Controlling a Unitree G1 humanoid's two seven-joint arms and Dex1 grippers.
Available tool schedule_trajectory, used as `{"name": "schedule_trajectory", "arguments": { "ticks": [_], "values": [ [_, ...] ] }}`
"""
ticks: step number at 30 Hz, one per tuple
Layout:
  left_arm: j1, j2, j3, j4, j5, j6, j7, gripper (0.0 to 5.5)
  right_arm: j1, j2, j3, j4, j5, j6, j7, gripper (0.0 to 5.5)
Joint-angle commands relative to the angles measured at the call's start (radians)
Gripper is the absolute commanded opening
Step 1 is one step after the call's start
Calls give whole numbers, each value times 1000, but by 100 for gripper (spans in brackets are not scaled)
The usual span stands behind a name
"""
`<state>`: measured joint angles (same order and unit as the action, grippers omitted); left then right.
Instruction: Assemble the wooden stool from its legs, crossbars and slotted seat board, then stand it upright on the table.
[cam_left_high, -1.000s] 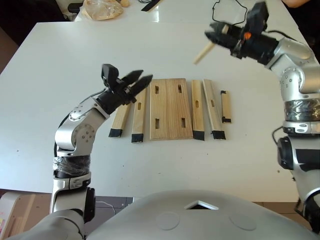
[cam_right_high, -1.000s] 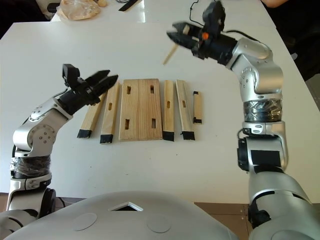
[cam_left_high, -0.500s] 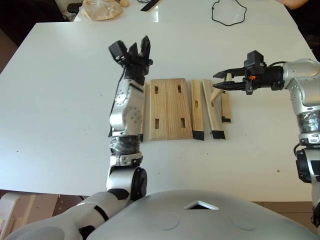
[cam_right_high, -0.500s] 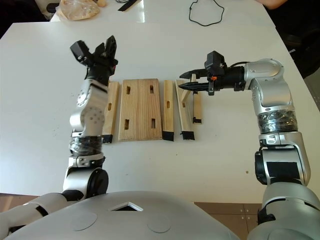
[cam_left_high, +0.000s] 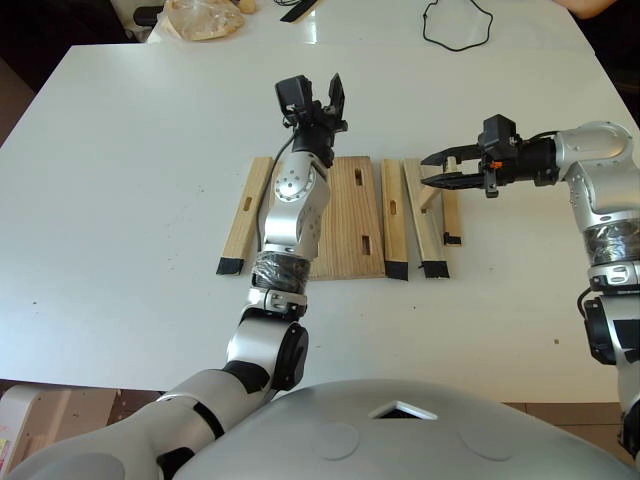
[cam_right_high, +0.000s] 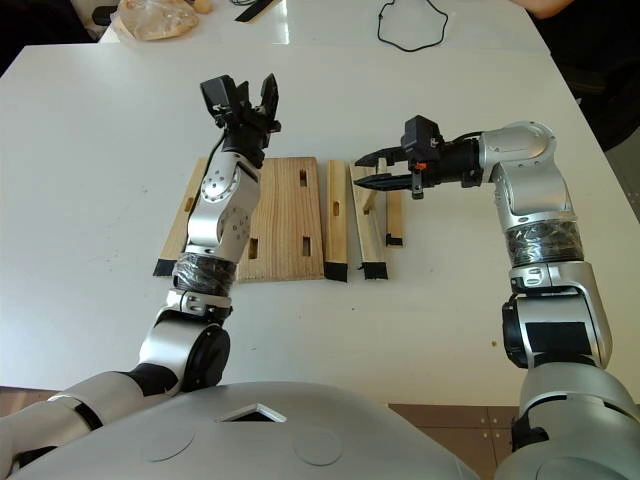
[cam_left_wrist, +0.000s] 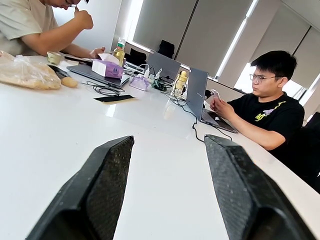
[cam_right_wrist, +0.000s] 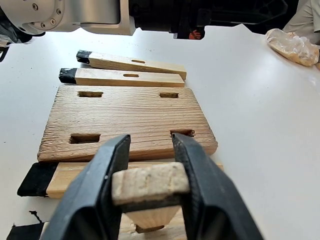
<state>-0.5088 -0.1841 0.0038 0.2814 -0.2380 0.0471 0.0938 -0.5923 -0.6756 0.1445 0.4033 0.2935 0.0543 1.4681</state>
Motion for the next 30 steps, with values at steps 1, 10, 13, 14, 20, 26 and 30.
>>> {"name": "schedule_trajectory", "arguments": {
  "ticks": [1,10,13,14,20,26,30],
  "values": [
    [-28,-38,0,-5,9,-4,12,261,-15,-10,-2,17,-20,-7,11,133],
    [-22,-41,6,-12,-2,-1,12,261,26,-8,16,12,-30,-3,38,133],
    [-21,-42,5,-12,-1,0,13,261,36,-2,13,17,-13,34,50,133],
    [-21,-43,5,-13,1,-1,15,261,43,0,16,30,-20,31,46,133],
    [-25,-45,9,-8,-7,3,17,261,48,34,58,175,-104,-47,-25,133],
    [-26,-42,12,-4,-14,5,10,261,58,51,79,232,-116,-66,-45,133],
    [-28,-39,12,-2,-21,7,1,261,61,63,90,239,-113,-35,-43,133]
  ]
}}
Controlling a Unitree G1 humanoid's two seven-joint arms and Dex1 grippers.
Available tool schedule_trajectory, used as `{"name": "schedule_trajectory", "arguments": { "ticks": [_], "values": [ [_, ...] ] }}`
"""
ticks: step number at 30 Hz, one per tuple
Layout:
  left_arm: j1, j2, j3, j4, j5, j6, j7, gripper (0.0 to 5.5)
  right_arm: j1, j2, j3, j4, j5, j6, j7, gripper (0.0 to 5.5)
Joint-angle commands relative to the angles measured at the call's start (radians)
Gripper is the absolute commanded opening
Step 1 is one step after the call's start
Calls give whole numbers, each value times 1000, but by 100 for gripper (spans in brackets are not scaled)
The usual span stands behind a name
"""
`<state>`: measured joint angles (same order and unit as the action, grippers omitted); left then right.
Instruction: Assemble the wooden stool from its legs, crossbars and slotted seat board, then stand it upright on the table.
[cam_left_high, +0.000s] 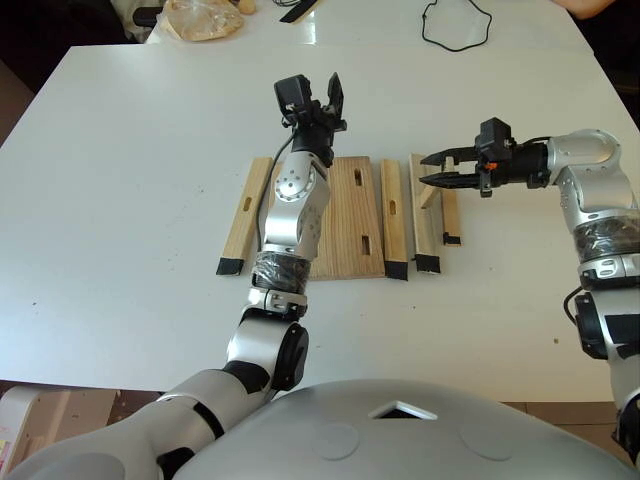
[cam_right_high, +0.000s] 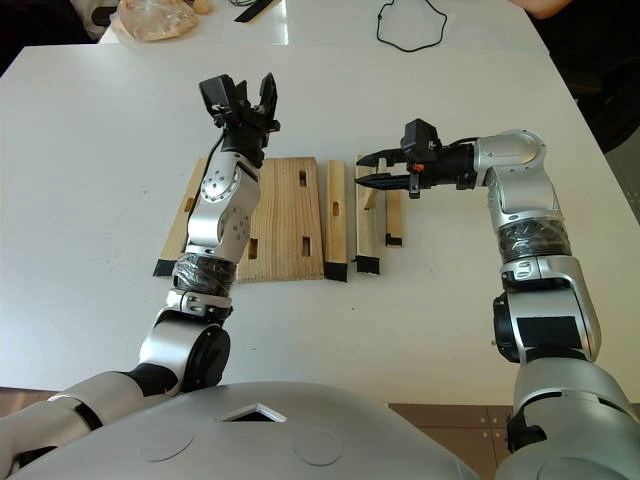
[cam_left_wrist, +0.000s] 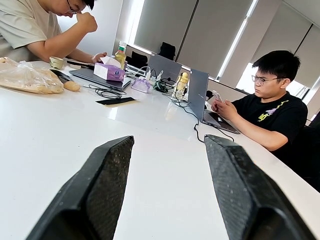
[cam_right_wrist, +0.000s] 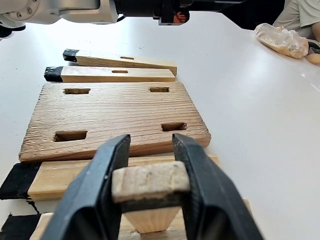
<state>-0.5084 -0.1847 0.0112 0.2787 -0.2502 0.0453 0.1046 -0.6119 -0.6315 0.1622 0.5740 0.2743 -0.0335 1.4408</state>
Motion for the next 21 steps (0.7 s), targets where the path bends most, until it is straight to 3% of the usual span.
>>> {"name": "schedule_trajectory", "arguments": {
  "ticks": [1,14,17,21],
  "values": [
    [-28,-38,5,1,-11,9,-10,261,81,24,69,71,-87,64,-18,133],
    [-18,-44,-2,-18,-10,14,-15,261,70,60,20,128,-62,82,-78,133],
    [-11,-47,-6,-30,-7,18,-10,261,54,60,-36,111,-25,46,-106,188],
    [1,-47,-4,-55,-15,35,-7,261,84,38,-125,-96,55,119,-141,250]
  ]
}}
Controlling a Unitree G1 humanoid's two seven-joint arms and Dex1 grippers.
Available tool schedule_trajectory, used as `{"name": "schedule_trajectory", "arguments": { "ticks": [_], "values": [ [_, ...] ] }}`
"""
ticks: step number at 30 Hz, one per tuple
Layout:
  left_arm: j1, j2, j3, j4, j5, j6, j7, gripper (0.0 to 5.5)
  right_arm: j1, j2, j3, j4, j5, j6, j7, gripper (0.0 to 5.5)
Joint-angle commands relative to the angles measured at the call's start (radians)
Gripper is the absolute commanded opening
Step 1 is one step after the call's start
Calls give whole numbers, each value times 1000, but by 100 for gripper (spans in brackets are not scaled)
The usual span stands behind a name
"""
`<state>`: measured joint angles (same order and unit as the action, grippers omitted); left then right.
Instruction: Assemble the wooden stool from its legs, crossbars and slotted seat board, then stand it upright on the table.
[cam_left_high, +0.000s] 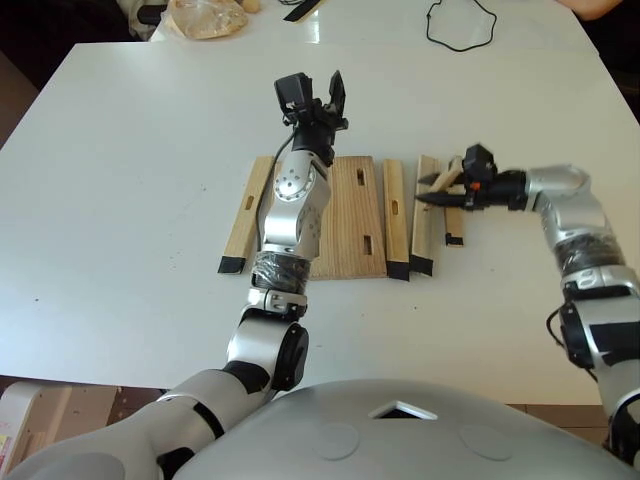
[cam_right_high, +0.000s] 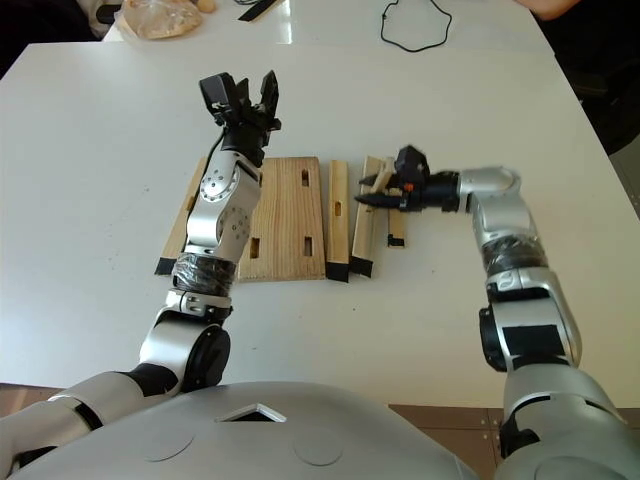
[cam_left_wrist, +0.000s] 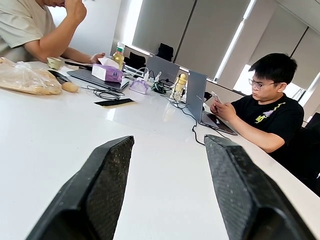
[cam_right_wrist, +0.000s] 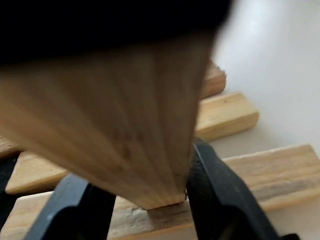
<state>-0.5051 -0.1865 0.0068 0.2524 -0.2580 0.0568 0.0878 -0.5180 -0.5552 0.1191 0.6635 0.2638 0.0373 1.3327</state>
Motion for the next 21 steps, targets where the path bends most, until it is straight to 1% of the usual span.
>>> {"name": "schedule_trajectory", "arguments": {
  "ticks": [1,2,6,9,11,13,17,19,21],
  "values": [
    [2,-43,0,-38,-3,29,16,261,7,-48,-92,-248,73,72,-44,262],
    [5,-38,-3,-47,9,31,25,261,31,-59,-102,-320,88,106,-54,283],
    [27,-31,-6,-91,18,51,41,261,100,-95,-136,-562,151,228,-91,283],
    [34,-31,-4,-108,6,71,34,261,95,-65,-178,-670,218,312,-168,283],
    [35,-33,0,-111,-2,74,30,261,53,-2,-195,-671,221,341,-287,283],
    [32,-33,-1,-108,2,72,32,261,27,58,-186,-625,188,339,-394,283],
    [25,-34,-6,-99,13,68,34,261,43,146,-139,-599,146,308,-484,283],
    [20,-35,-10,-91,16,66,32,261,23,185,-162,-598,161,315,-539,283],
    [19,-35,-12,-88,20,64,35,261,16,201,-187,-609,182,328,-568,283]
  ]
}}
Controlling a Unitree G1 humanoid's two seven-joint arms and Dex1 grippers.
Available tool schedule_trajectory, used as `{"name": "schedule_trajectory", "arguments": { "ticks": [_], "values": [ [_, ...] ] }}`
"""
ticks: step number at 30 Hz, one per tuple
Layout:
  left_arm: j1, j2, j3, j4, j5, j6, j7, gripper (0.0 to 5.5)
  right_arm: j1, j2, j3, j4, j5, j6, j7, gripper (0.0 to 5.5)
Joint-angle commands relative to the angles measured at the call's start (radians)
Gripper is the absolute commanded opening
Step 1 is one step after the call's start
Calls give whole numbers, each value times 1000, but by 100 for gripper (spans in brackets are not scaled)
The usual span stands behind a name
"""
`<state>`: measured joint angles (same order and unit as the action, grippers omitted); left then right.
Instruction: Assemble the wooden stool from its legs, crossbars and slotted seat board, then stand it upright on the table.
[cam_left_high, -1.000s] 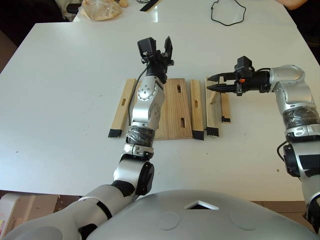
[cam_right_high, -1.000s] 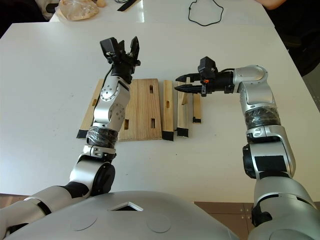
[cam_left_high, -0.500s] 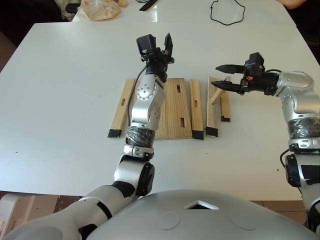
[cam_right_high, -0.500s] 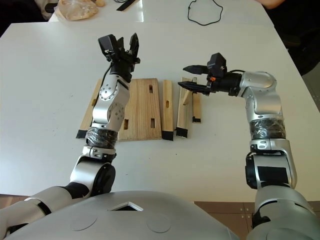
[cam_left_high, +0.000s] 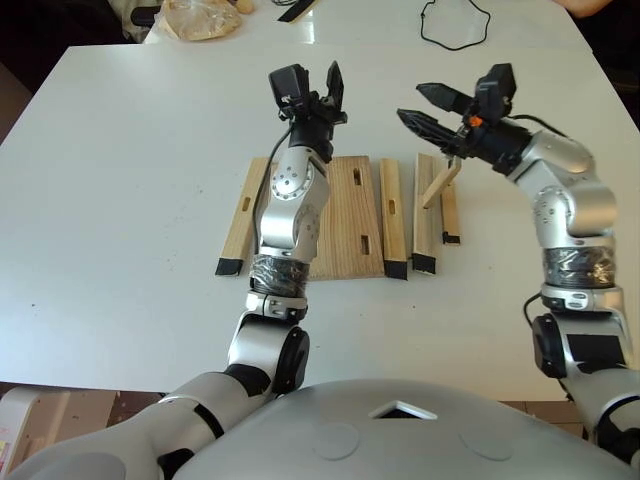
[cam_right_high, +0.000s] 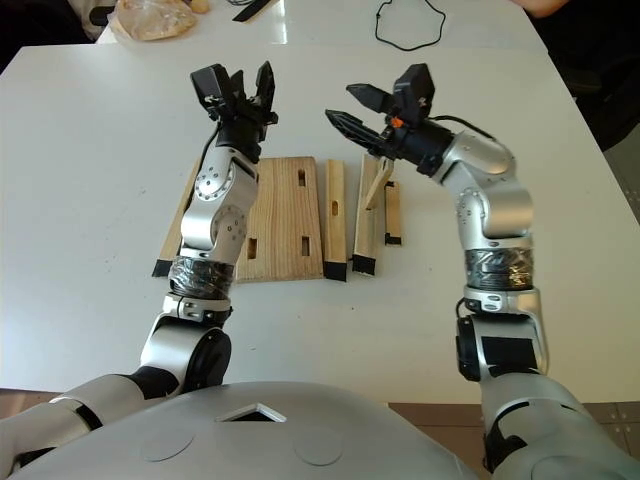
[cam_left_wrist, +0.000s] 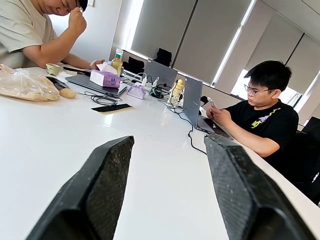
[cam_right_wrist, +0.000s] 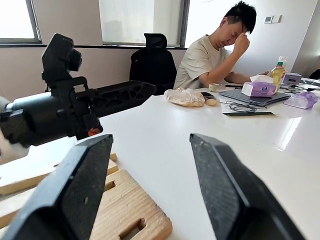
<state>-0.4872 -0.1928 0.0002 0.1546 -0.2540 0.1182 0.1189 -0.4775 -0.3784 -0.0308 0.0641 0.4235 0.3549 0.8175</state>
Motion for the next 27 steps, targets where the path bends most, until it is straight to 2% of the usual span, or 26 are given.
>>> {"name": "schedule_trajectory", "arguments": {
  "ticks": [1,6,12,16,22,24,27],
  "values": [
    [1,-29,-5,10,15,3,5,261,-24,26,-50,-16,32,19,-64,283],
    [8,-28,1,0,11,6,5,261,7,16,-48,-42,42,42,-68,283],
    [4,-28,1,2,13,7,7,261,129,25,65,88,-101,-46,-80,283],
    [6,-29,4,-3,9,11,7,261,90,47,26,37,-40,-48,-94,283],
    [17,-29,6,-19,16,9,24,261,13,53,-77,-250,150,98,-177,283],
    [26,-35,7,-28,11,11,29,261,89,28,-55,-368,155,148,-200,283],
    [47,-35,13,-62,21,22,63,261,387,-68,89,-499,12,131,-190,283]
  ]
}}
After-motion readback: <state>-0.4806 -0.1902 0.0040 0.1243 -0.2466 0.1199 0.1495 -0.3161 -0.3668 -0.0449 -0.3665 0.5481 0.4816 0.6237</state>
